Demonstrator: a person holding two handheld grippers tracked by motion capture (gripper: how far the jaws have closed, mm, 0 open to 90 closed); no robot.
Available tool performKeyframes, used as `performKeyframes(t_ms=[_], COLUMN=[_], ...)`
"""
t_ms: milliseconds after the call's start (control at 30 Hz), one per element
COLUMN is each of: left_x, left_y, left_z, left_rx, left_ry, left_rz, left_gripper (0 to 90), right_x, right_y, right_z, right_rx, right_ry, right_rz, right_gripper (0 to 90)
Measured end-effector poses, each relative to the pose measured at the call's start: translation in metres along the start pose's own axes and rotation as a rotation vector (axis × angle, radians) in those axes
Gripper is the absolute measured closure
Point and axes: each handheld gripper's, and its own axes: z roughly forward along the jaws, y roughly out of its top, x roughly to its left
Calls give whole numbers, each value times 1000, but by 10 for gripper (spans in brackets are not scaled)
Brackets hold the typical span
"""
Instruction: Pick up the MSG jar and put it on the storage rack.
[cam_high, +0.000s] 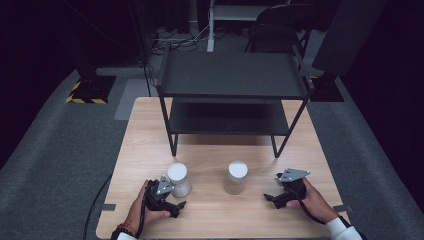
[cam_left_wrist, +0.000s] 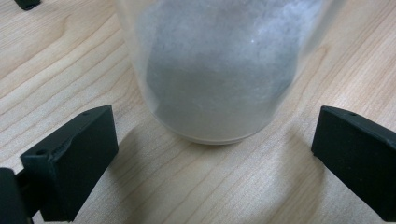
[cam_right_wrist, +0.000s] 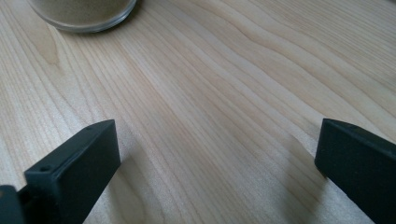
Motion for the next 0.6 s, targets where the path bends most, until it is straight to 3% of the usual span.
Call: performKeyframes(t_ms=[433,600], left_x=[1,-1], left_y=[0,0], left_z=[0,-1], left_rx=[1,0], left_ry=[-2,17], left_rz=[-1,9], left_gripper=[3,6], right_x=[1,1], right_y=[0,0], right_z=[0,0], right_rx=[0,0], right_ry=[-1,-1], right_rz=[2,2], right_gripper=[0,0])
